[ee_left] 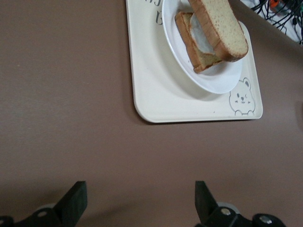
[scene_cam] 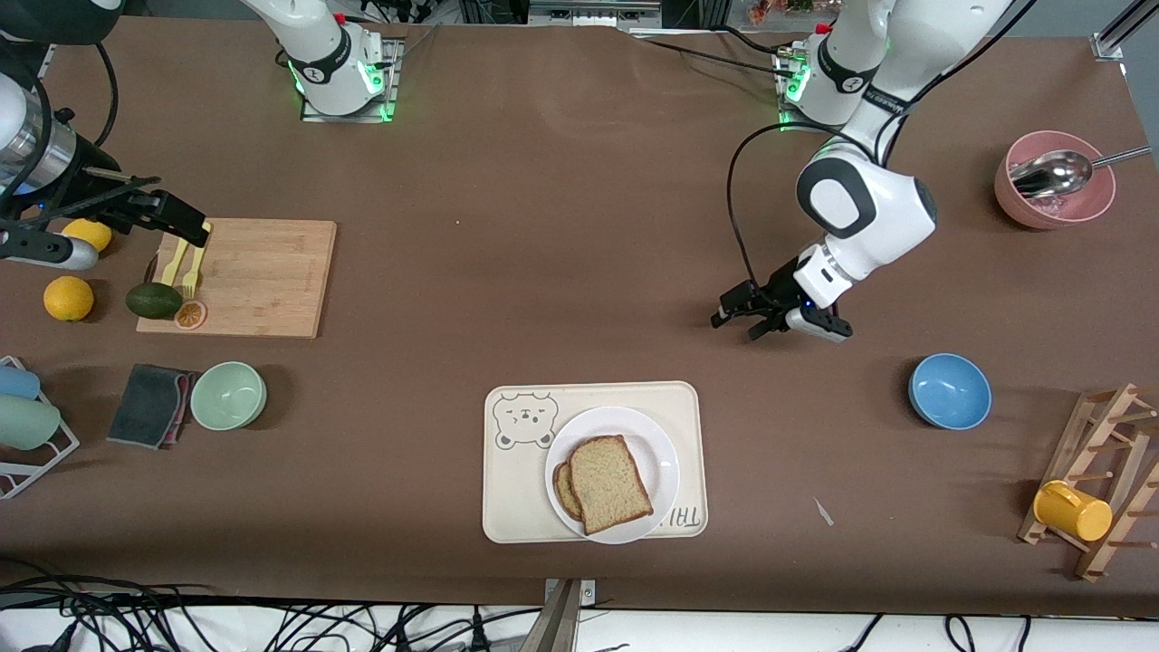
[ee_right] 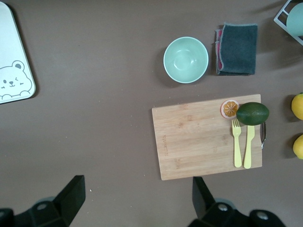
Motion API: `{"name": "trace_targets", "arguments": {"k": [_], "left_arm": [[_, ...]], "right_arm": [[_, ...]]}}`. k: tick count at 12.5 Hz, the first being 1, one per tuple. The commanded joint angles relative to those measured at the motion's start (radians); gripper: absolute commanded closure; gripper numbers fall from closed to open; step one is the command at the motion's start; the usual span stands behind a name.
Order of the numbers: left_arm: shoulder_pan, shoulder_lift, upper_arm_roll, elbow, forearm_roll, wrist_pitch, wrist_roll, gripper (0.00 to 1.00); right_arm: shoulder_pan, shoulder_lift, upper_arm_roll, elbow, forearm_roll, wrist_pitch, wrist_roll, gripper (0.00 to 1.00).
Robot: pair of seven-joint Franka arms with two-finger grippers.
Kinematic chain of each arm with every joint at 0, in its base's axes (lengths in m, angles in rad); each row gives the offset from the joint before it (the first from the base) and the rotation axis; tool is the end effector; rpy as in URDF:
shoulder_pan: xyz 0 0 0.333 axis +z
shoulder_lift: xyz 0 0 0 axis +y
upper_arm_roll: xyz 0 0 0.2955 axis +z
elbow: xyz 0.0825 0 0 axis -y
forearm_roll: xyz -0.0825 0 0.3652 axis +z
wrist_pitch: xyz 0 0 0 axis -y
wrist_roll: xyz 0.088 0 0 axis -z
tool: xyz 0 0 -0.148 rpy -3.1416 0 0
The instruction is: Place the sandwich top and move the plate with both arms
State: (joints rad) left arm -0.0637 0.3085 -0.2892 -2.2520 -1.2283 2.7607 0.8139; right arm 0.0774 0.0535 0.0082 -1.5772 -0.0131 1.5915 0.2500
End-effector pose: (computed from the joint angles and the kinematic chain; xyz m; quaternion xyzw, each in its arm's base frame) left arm 0.5138 -0.1675 0.1971 0.9503 -0.0069 0.1341 0.2810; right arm 0.5480 0.0450 0.5328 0.9964 -0.0818 -0.0183 0.0095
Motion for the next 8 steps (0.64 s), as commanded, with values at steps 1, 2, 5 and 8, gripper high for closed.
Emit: {"name": "trace_targets", "arguments": {"k": [1,2,5,8], "left_arm": [[0.093,-0.065,0.028,-0.051,0.251,-0.094,0.005,0.00],[0.097,-0.080,0.082,-0.040,0.357,-0.178,0.001,0.00],[0.111,-0.132,0.197,0.037,0.550,-0.418,-0.079,0.00],[0.120,-0.167,0.225,0.153,0.853,-0.580,-0.351,0.00]], "right_arm": [[-0.004,0.003,0.003,0.020,0.001,-0.018,-0.015,0.00],[-0.004,0.003,0.003,0.020,0.001,-0.018,-0.014,0.00],[-0.004,0.005,0.004,0.020,0.001,-0.016,-0.011,0.00],[-0.002,0.006,0.004,0.020,0.001,-0.008,-0.008,0.00]]}}
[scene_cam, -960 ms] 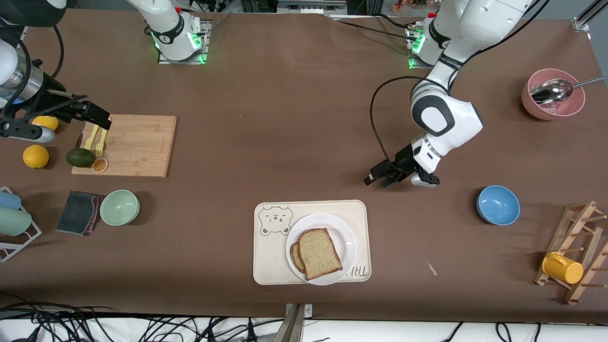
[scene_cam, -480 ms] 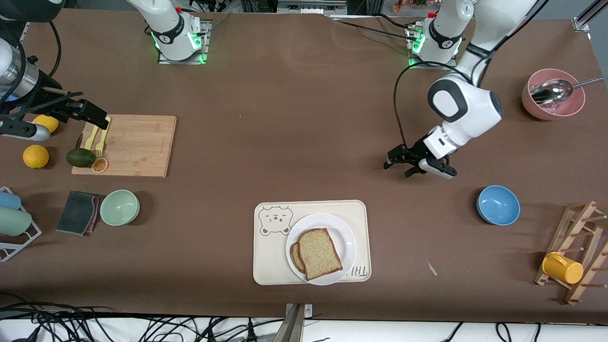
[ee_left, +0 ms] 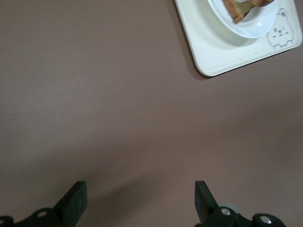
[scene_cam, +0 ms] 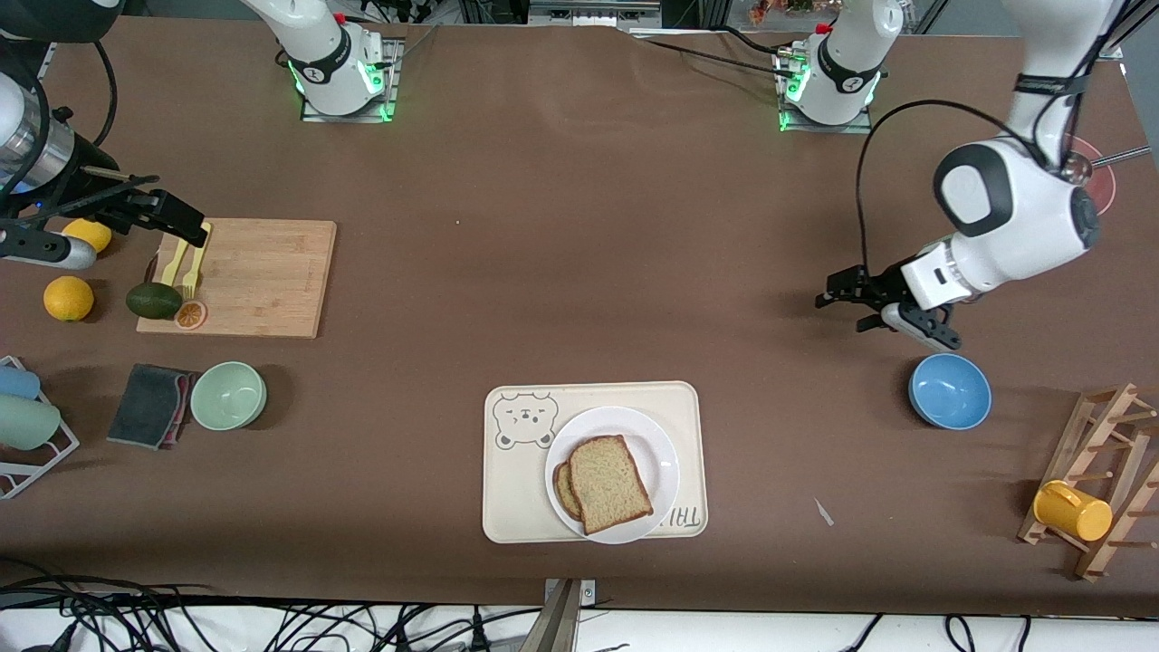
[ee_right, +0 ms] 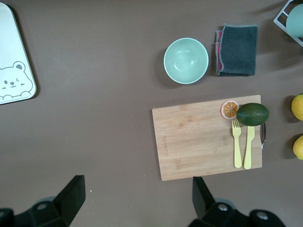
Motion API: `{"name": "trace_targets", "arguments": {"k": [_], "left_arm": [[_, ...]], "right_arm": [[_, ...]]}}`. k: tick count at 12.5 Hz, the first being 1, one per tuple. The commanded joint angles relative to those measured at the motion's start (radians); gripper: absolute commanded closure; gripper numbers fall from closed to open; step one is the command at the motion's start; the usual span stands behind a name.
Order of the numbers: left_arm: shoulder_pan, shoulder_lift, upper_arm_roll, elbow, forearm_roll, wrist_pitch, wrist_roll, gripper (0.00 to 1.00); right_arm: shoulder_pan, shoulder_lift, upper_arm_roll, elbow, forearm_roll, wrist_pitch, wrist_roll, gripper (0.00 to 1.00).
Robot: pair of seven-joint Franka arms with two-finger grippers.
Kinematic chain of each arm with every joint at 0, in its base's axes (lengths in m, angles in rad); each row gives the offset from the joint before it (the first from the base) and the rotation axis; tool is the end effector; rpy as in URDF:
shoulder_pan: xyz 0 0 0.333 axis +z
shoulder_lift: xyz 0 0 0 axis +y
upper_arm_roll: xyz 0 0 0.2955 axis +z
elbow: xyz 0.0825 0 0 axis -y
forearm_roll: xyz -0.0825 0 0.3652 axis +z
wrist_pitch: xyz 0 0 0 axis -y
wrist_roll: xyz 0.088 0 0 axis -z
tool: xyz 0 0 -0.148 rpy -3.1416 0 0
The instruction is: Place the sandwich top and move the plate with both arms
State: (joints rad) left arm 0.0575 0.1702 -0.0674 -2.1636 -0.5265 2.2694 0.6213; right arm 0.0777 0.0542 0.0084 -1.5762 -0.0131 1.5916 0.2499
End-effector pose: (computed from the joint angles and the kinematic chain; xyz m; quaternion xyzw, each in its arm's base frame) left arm 0.5357 -0.0340 0.2702 0.9702 -0.1338 0.0297 0.1997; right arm 0.5482 0.0453 0.5329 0.9965 -0.0815 -0.0181 0.0095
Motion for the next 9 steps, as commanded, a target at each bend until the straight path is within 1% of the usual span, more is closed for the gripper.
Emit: {"name": "trace_targets", "arguments": {"k": [1,3,7,9], "left_arm": [[-0.001,-0.043,0.001,0.097,0.242,-0.131,-0.270,0.00],[-0.001,-0.070,0.003,0.136,0.312,-0.189,-0.408,0.00],[0.002,-0.167,0.003,0.139,0.428,-0.299,-0.689,0.00],[0.001,-0.218,0.000,0.139,0.531,-0.358,-0.799,0.00]], "right_arm": [[-0.001,0.007,0.005,0.019,0.001,-0.007,0.000,0.00],[0.019,0.022,0.008,0.019,0.001,-0.002,0.009,0.00],[0.022,0.029,0.008,0.018,0.002,-0.001,0.009,0.00],[0.022,0.029,0.008,0.018,0.002,-0.007,0.009,0.00]]}}
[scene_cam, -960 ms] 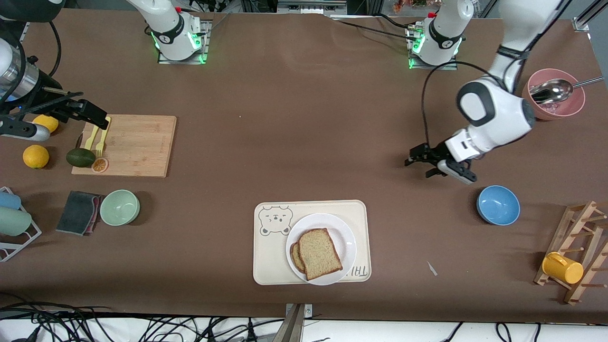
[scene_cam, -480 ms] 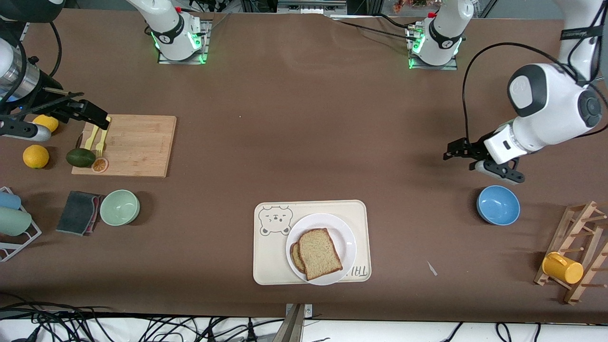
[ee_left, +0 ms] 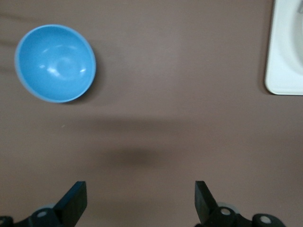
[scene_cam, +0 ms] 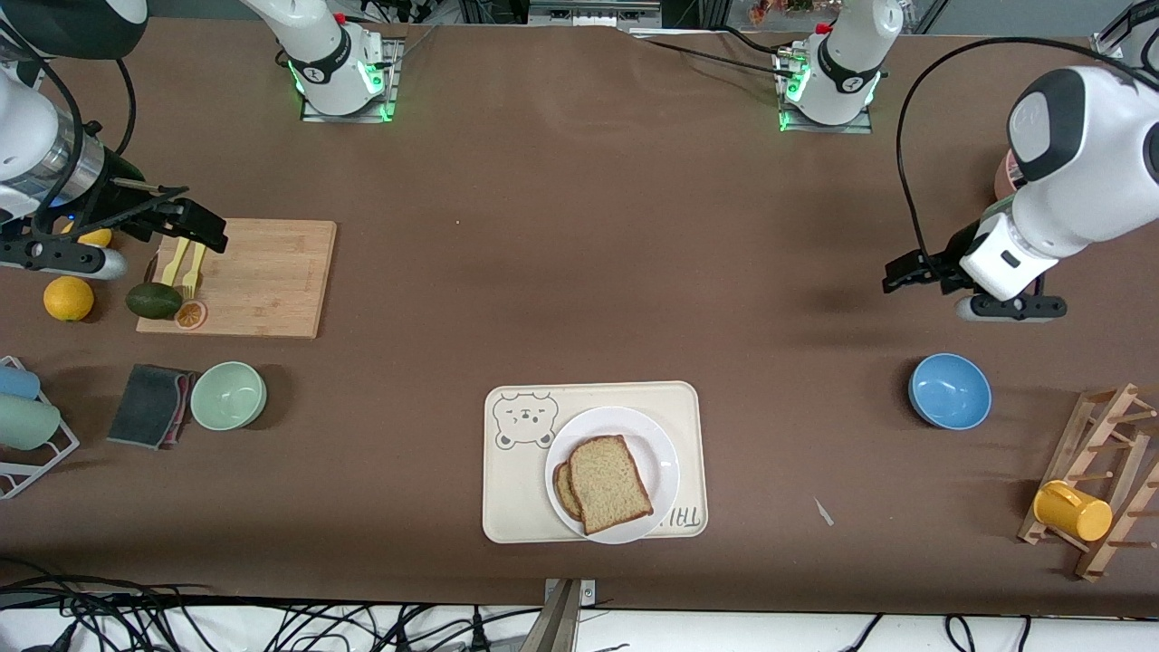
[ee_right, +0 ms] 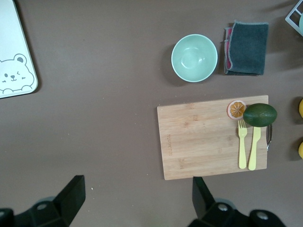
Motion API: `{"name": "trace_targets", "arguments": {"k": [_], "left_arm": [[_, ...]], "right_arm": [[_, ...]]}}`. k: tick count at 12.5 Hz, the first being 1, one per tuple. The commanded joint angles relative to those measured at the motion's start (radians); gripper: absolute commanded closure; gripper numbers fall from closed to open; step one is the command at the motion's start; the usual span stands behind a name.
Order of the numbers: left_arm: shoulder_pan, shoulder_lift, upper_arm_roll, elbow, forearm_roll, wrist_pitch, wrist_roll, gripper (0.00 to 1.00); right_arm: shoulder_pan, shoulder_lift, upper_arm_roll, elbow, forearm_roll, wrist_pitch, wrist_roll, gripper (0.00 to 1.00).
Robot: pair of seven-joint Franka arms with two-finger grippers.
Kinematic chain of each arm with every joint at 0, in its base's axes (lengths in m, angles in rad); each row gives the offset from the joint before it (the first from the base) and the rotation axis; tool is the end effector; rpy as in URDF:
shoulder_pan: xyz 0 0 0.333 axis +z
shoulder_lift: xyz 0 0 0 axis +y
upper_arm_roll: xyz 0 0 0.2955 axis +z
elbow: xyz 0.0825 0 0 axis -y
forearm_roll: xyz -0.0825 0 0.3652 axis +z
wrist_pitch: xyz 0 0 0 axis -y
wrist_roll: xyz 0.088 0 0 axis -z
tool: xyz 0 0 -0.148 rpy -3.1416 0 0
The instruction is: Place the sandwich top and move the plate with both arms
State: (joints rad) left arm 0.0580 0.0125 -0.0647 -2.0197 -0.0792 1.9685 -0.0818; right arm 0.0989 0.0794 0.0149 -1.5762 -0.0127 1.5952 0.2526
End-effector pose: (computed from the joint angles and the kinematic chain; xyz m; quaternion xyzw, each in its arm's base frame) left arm 0.5284 -0.0116 0.3857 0.9974 0.0540 -0.0334 0.0350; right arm 0.5521 0.0610 0.5193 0.9971 -0.0690 -0.0286 0.0112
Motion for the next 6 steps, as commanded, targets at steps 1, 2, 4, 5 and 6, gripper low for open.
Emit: {"name": "trace_targets", "arguments": {"k": [1,2,4,5,6], "left_arm": [[0.000,-0.084,-0.004,-0.004,0.113,-0.092,-0.105,0.00],[0.000,-0.112,-0.004,0.005,0.128,-0.124,-0.107,0.00],[0.002,-0.175,-0.001,0.007,0.134,-0.170,-0.110,0.00],[0.002,-0.193,0.000,0.007,0.134,-0.195,-0.112,0.00],[0.002,-0.206,0.005,0.009,0.133,-0.203,-0.121,0.00]], "right_arm": [[-0.002,0.000,-0.003,0.018,0.003,-0.014,0.007,0.00],[-0.004,-0.004,-0.010,0.021,0.000,-0.017,0.001,0.00],[-0.007,-0.015,-0.048,0.022,0.022,-0.023,0.002,0.00],[-0.007,-0.023,-0.062,0.022,0.049,-0.029,0.008,0.00],[-0.007,-0.027,-0.064,0.022,0.051,-0.044,0.037,0.00]]}}
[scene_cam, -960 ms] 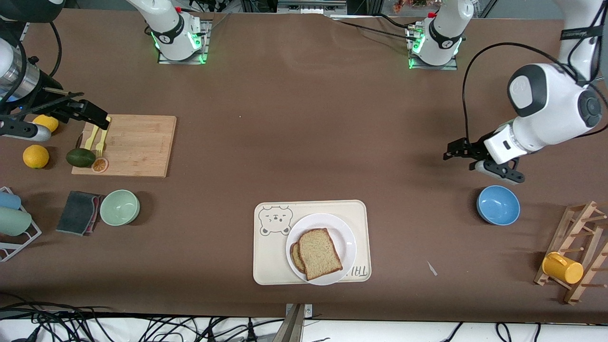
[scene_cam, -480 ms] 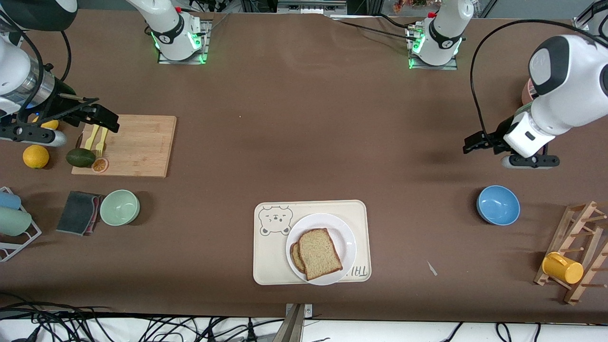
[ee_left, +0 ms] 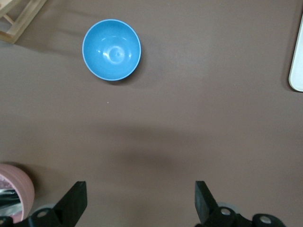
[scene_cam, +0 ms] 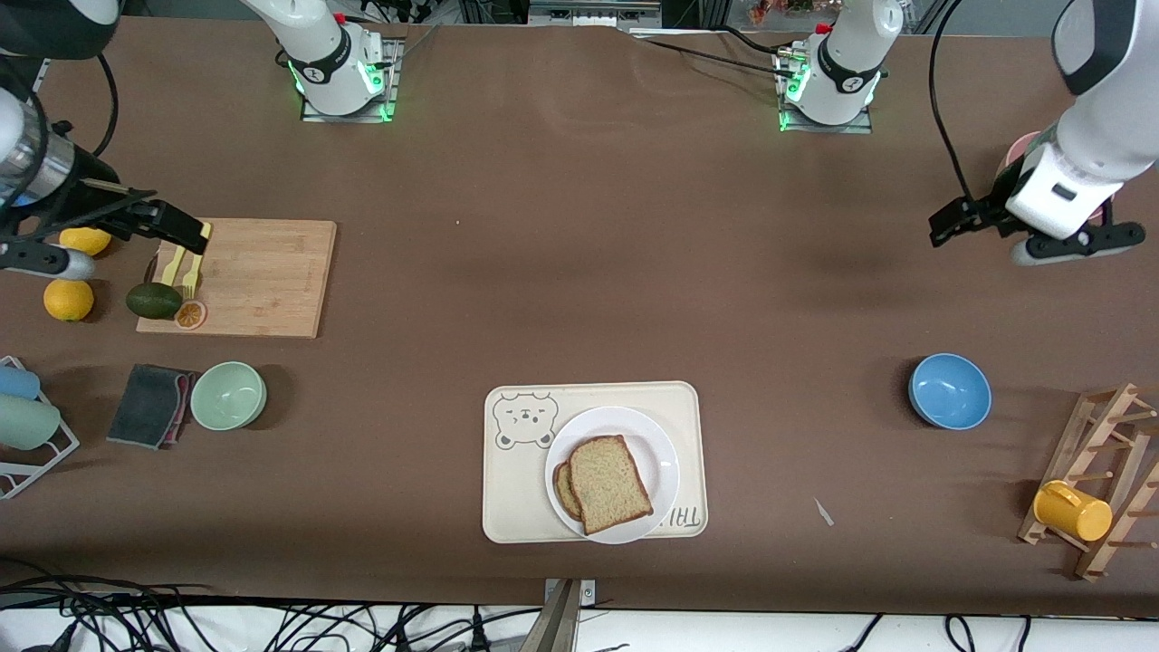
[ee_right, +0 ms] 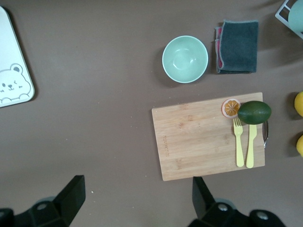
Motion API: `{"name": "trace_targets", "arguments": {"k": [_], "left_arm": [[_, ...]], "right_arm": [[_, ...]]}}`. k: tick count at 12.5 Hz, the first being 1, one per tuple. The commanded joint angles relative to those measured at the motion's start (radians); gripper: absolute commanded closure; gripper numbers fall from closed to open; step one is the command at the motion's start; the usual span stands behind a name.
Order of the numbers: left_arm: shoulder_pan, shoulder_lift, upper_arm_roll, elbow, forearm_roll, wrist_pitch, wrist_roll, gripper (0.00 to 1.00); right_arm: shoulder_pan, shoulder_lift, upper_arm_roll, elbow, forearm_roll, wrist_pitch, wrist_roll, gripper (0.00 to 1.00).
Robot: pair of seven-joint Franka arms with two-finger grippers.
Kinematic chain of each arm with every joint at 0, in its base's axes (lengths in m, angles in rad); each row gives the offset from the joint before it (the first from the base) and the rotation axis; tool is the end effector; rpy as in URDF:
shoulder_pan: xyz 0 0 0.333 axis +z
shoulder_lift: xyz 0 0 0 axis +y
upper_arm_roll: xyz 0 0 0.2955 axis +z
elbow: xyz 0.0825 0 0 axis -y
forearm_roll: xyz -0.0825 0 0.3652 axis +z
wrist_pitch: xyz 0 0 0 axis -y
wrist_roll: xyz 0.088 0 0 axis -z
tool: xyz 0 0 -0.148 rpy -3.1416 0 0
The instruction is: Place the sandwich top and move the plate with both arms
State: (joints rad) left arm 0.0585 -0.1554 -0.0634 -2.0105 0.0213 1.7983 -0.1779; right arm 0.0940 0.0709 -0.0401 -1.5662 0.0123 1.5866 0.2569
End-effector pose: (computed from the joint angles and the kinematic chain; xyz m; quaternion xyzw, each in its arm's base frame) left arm 0.4890 -0.0006 0.4616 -0.9959 -0.0842 0.0271 0.0177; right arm 0.5526 0.0322 0.5278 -0.9945 0.1015 0.0256 0.0008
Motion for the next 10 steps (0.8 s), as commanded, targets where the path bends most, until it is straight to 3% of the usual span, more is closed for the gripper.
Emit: {"name": "trace_targets", "arguments": {"k": [1,6,10], "left_arm": [[0.001,-0.049,0.004,0.003,0.032,-0.034,-0.032,0.00],[-0.006,0.016,0.004,0.197,0.025,-0.128,-0.040,0.00],[-0.002,0.059,0.000,0.228,0.022,-0.140,-0.032,0.00]], "right_arm": [[-0.002,-0.022,-0.010,0.012,0.026,-0.042,0.045,0.00],[-0.002,-0.022,-0.009,0.020,0.017,-0.040,0.041,0.00],[0.003,-0.022,-0.003,0.031,0.014,-0.042,0.041,0.00]]}}
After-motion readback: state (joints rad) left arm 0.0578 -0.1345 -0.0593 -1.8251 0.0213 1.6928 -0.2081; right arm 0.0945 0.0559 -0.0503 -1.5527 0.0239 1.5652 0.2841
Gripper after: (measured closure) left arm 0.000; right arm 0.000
